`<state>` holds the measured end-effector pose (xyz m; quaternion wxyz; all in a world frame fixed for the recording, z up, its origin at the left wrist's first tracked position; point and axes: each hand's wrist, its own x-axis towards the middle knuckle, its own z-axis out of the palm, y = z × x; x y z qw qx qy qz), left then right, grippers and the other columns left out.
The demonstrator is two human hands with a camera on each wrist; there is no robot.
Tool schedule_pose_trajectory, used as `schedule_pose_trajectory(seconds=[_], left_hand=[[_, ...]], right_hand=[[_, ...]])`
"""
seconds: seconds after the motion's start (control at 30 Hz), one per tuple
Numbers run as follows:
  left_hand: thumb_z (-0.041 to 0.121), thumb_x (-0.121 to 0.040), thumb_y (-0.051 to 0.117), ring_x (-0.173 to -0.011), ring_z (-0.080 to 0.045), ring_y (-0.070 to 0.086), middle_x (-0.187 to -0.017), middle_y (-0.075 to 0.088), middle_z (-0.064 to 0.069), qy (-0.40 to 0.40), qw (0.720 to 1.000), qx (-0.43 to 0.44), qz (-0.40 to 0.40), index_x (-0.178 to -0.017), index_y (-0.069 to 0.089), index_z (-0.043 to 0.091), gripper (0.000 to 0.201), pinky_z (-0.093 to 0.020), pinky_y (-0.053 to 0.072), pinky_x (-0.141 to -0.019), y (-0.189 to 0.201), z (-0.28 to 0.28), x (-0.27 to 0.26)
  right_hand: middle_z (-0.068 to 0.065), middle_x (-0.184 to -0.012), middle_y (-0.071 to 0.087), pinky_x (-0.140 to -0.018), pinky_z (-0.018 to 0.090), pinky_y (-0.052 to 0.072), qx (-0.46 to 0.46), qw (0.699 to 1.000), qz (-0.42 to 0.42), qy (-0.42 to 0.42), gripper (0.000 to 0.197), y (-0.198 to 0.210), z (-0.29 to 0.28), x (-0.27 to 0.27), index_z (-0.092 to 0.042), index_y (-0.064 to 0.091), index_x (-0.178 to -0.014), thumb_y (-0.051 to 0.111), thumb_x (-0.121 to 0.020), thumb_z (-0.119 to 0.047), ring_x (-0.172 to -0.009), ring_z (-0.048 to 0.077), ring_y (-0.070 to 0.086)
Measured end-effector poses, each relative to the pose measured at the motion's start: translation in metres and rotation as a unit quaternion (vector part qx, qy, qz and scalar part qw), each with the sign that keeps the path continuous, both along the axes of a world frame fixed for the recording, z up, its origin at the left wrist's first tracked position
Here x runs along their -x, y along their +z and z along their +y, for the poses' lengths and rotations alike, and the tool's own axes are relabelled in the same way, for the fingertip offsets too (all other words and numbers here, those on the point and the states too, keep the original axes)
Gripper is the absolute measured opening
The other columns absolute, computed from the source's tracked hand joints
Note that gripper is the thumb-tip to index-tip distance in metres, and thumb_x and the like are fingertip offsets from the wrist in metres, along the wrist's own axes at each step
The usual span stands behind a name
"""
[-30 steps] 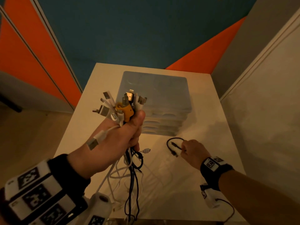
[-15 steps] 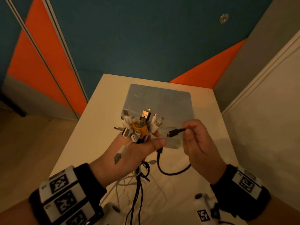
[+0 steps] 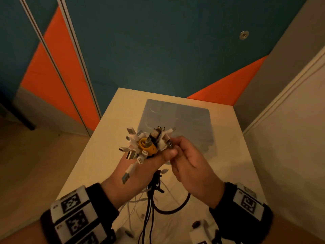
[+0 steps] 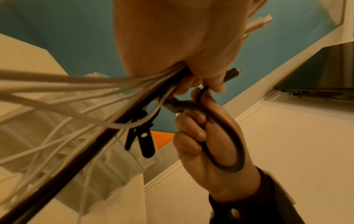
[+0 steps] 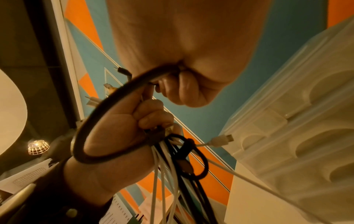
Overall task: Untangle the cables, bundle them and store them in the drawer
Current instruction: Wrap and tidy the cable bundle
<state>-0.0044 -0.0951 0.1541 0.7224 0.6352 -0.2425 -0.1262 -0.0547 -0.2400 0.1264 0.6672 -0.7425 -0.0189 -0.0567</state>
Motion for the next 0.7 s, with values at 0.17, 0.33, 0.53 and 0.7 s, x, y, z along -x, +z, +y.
schedule_pose_trajectory(seconds=[0.17, 0.33, 0.53, 0.7], left_hand=[[0.029, -0.079, 0.062, -0.066, 0.006, 0.064, -0.067, 0.068, 0.019, 0.061, 0.998, -0.024, -0.004, -0.088, 0.067, 0.016, 0.017, -0.007, 0.046, -0.062, 0.002, 0.003, 0.001], [0.065, -0.064, 0.056, -0.063, -0.004, 0.055, -0.061, 0.060, 0.017, 0.153, 0.985, -0.057, 0.057, -0.076, 0.063, 0.032, 0.036, -0.026, 0.047, -0.071, -0.006, 0.004, -0.006], [0.060, -0.096, 0.039, -0.074, -0.022, 0.061, -0.072, 0.059, -0.011, 0.061, 0.995, -0.055, 0.047, -0.062, 0.057, 0.021, 0.055, -0.034, 0.048, -0.072, -0.006, 0.008, -0.008], [0.056, -0.091, 0.043, -0.052, -0.015, 0.046, -0.054, 0.039, 0.006, -0.047, 0.992, -0.022, 0.113, -0.064, 0.039, 0.011, 0.053, -0.041, 0.042, -0.074, 0.003, 0.007, -0.001]], right_hand=[[0.002, -0.081, 0.065, -0.067, 0.046, 0.052, 0.146, 0.989, 0.015, 0.035, 0.018, -0.007, 0.006, 0.004, -0.046, 0.048, -0.105, 0.053, -0.093, -0.033, -0.070, 0.020, 0.061], [-0.006, -0.066, 0.051, -0.065, 0.043, 0.045, 0.238, 0.960, 0.088, 0.114, 0.017, -0.029, -0.007, 0.021, -0.043, 0.050, -0.103, 0.049, -0.098, -0.027, -0.061, 0.018, 0.051], [-0.001, -0.079, 0.061, -0.067, 0.024, 0.046, 0.300, 0.924, 0.183, 0.153, 0.012, -0.054, -0.018, 0.032, -0.040, 0.054, -0.103, 0.043, -0.100, -0.035, -0.068, 0.008, 0.056], [-0.009, -0.085, 0.060, -0.074, 0.031, 0.045, 0.413, 0.885, 0.162, 0.142, 0.019, -0.064, -0.031, 0.024, -0.032, 0.055, -0.104, 0.044, -0.098, -0.046, -0.080, 0.010, 0.055]])
